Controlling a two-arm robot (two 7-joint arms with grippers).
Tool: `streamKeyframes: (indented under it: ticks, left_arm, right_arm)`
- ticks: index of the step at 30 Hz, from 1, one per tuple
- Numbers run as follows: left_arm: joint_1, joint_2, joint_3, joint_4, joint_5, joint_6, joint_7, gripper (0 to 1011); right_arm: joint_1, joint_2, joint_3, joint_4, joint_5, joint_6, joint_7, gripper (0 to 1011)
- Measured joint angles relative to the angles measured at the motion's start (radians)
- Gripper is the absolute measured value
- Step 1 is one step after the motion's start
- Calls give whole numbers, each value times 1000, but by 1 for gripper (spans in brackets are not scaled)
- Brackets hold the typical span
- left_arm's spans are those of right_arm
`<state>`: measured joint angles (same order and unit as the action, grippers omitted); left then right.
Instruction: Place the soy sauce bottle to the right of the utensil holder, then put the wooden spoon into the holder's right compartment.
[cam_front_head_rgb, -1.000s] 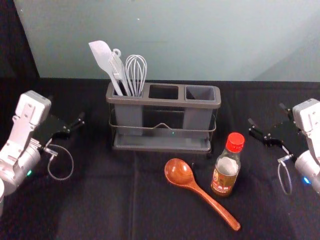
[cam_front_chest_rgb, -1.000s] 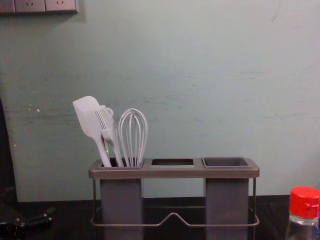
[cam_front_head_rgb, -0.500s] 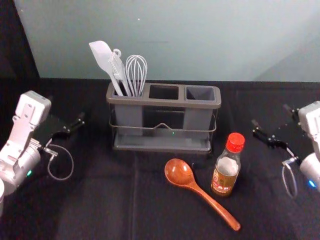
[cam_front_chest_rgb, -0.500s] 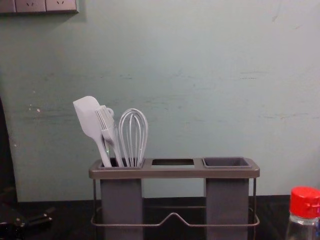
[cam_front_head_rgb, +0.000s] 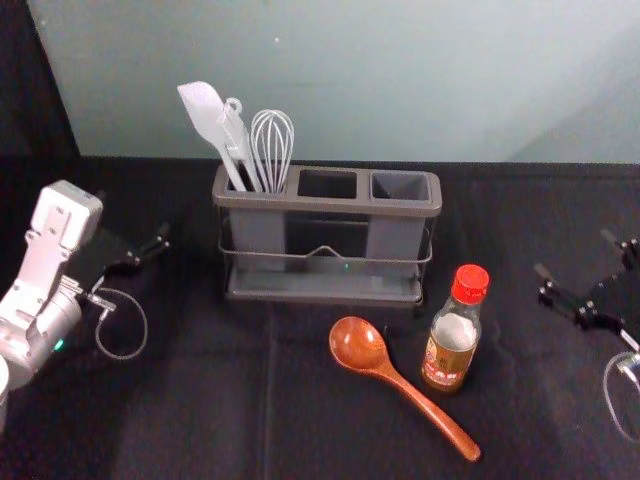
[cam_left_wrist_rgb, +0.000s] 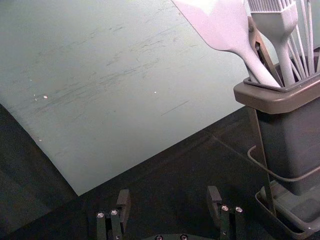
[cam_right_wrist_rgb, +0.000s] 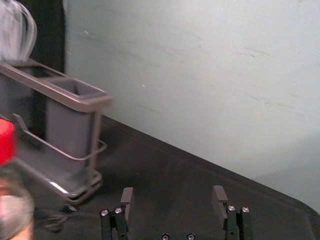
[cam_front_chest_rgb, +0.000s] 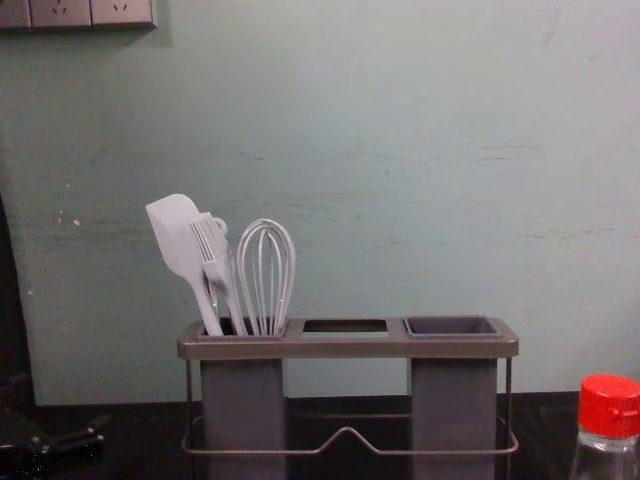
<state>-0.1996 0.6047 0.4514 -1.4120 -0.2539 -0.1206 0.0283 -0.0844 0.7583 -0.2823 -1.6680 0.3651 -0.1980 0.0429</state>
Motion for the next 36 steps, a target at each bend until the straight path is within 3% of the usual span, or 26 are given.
streamKeyframes:
  ticks: [9,15,19,27,36]
  left_arm:
    - [0,0,0,0,0,0,0,1005]
    - [0,0,0,0,0,0,0,1005]
    - [0,0,0,0,0,0,0,1005]
    - [0,0,0,0,0,0,0,1005]
    - [0,0,0,0,0,0,0,1005]
  right_arm:
    - [-156,95,103,-115,149,-54,138,1003]
    - [-234,147,144,-162,221,-83,248,1003]
    - [-257,157,152,-179,252,-95,304,1003]
    - [-215,120,108,-179,257,-91,371,1003]
    - [-96,19,27,-128,202,-41,396,1003]
